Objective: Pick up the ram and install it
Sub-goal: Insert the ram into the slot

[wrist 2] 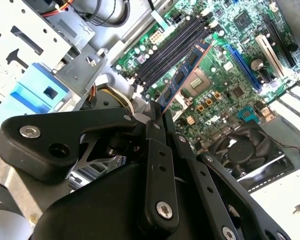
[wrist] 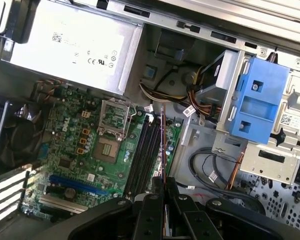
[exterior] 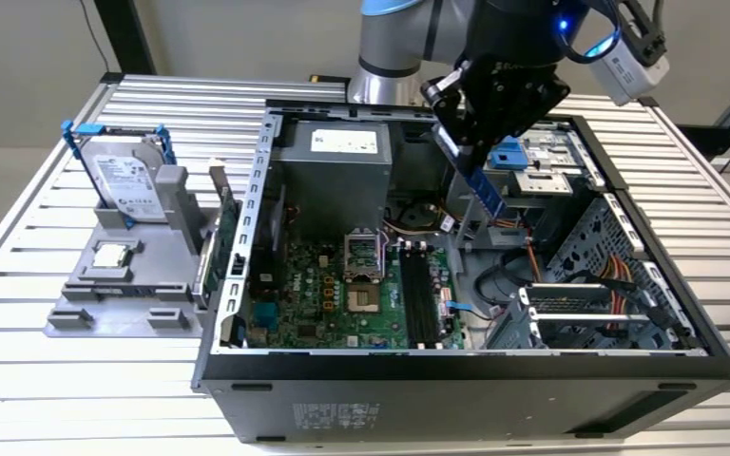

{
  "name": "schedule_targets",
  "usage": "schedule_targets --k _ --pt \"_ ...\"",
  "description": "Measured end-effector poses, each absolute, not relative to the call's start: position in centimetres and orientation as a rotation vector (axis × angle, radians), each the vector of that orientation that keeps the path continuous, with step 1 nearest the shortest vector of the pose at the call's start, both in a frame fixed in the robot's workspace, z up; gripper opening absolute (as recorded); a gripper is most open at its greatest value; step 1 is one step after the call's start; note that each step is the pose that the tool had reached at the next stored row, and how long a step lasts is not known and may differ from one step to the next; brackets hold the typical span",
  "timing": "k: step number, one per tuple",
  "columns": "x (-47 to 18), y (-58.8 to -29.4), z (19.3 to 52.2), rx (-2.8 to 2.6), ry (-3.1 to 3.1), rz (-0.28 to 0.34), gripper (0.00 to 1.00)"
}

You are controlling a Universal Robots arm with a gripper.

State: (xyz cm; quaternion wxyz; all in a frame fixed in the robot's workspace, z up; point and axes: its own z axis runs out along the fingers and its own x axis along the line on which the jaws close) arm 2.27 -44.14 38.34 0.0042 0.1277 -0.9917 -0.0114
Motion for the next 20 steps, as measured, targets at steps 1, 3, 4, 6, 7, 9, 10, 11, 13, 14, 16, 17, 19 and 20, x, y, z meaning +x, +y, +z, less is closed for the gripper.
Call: schedule_targets --k 1,3,4,6,7,9,10,11,13,14,16,17,19,20 --pt "2.3 -44.1 38.3 0.4 -3.107 -0.036 0.0" --pt "2.3 -44.1 38.1 0.399 -3.108 -0.036 0.0" --pt "2.4 -44.1 38.0 0.399 -3.107 -0.036 0.0" --pt "2.4 -44.1 37.9 0.398 -3.107 -0.036 0.0" --pt "2.4 -44.1 37.8 0.398 -3.106 -0.036 0.0" --pt "2.4 -44.1 37.7 0.398 -3.106 -0.036 0.0" --pt "2.4 -44.1 37.6 0.397 -3.106 -0.036 0.0" --pt "2.4 -44.1 37.6 0.397 -3.106 -0.036 0.0" --pt "2.4 -44.1 37.4 0.397 -3.105 -0.036 0.0" --pt "2.4 -44.1 37.4 0.396 -3.105 -0.036 0.0" --pt "2.4 -44.1 37.3 0.396 -3.105 -0.036 0.0" --pt "2.4 -44.1 37.2 0.396 -3.105 -0.036 0.0" --pt "2.5 -44.1 37.1 0.396 -3.105 -0.036 0.0" --pt "2.5 -44.1 37.0 0.395 -3.105 -0.036 0.0"
